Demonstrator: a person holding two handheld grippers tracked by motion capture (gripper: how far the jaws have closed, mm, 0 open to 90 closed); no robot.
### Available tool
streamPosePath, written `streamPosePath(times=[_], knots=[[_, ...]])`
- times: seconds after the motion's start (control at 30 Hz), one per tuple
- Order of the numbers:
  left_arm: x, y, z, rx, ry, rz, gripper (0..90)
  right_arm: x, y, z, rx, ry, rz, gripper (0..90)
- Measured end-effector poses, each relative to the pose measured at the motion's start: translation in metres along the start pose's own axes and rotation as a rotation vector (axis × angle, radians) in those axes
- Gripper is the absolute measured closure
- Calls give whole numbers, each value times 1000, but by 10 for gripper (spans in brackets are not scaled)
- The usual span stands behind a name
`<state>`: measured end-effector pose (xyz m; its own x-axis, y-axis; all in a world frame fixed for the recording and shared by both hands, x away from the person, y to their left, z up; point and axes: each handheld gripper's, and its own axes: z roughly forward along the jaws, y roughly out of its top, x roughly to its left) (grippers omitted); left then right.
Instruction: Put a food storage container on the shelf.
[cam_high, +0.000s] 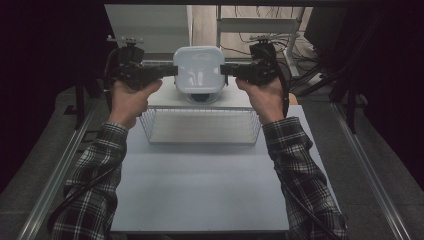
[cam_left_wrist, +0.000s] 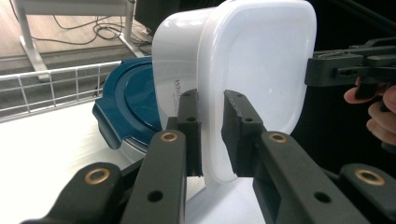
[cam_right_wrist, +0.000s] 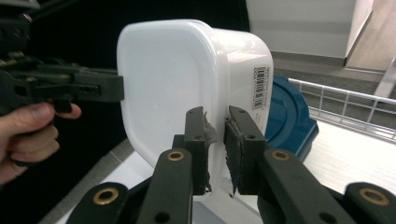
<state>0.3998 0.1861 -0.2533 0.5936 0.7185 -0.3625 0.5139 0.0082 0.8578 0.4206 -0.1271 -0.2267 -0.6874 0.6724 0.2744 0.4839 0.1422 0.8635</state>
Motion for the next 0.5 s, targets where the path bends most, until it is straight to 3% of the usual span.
streamPosePath(times=[0.27, 0.5], knots=[[0, 7, 8, 3, 42, 4, 720, -5, 8, 10, 3, -16, 32, 740], [2, 14, 16, 5, 49, -11, 695, -12, 12, 19, 3, -44, 52, 699]])
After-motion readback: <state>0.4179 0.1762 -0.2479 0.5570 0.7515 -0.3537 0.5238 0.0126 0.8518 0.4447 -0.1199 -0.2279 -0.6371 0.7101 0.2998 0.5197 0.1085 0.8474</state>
